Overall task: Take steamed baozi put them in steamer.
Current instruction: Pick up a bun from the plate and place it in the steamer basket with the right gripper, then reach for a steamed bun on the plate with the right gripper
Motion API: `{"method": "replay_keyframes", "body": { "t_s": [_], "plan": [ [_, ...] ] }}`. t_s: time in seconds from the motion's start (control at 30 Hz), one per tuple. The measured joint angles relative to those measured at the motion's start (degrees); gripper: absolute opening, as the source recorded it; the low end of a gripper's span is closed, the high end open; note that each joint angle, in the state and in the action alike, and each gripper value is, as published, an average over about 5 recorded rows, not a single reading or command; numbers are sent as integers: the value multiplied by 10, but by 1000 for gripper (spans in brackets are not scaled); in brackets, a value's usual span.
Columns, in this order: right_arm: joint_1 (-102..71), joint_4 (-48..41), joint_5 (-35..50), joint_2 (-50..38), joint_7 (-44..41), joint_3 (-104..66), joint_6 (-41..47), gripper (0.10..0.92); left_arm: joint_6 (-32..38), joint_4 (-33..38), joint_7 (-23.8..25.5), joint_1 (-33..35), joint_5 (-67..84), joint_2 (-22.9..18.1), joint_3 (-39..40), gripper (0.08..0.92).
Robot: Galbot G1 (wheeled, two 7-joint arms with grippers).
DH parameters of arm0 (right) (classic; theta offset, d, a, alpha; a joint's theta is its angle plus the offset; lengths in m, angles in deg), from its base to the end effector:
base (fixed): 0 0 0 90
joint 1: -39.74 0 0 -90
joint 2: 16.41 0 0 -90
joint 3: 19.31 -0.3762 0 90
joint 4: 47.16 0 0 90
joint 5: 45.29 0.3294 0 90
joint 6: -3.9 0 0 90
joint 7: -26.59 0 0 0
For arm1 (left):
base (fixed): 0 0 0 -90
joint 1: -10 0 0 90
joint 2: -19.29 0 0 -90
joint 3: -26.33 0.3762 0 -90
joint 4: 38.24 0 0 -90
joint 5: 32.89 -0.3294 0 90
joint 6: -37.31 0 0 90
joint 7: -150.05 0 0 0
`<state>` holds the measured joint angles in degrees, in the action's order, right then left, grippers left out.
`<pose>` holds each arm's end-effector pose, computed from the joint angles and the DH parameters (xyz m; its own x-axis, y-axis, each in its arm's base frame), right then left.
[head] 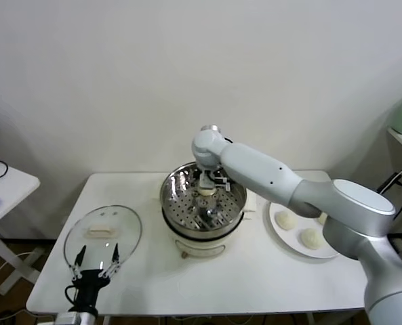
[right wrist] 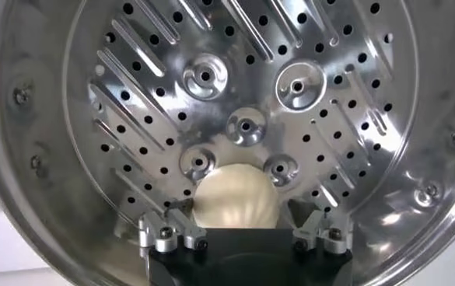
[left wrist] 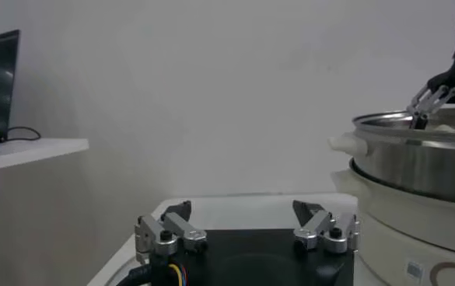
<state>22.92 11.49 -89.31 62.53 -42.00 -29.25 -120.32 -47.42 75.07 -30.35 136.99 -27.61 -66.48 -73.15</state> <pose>0.5793 0.1669 -0.1244 -0.3419 -0.0237 0.9394 -0.0724 -0.9960 -0.0515 0.0930 0.0678 -0.3724 -0.9837 -0.1242 0.1301 -0.1160 0.9909 0.0689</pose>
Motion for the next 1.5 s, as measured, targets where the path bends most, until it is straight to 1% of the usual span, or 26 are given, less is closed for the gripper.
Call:
{"method": "replay_keyframes", "body": {
  "t_s": [0.17,0.3,0.4,0.67,0.83,0.97,1.13,1.3,1.5],
  "plan": [
    [21,20,29,-16,-14,12,5,823,0,1,0,-1,0,0,-1,823],
    [56,49,86,-47,-29,33,29,823,-2,3,-1,-2,0,0,-2,823],
    [98,76,159,-83,-37,65,69,823,-4,5,-2,-2,0,1,-1,823],
    [200,108,402,-205,-41,167,198,823,-7,7,-14,-11,-1,7,9,823],
    [214,111,488,-285,-43,193,256,823,-11,12,-22,-18,-4,9,17,823],
    [193,106,516,-338,-43,188,286,823,-11,13,-24,-18,-8,11,20,823],
    [139,91,521,-378,-38,158,311,823,-11,14,-26,-15,-10,12,20,823],
    [70,60,508,-389,-27,112,324,823,-11,13,-28,-12,-11,12,20,823],
    [-7,8,482,-377,-13,55,328,823,-12,15,-29,-10,-15,9,18,823]
  ]
}}
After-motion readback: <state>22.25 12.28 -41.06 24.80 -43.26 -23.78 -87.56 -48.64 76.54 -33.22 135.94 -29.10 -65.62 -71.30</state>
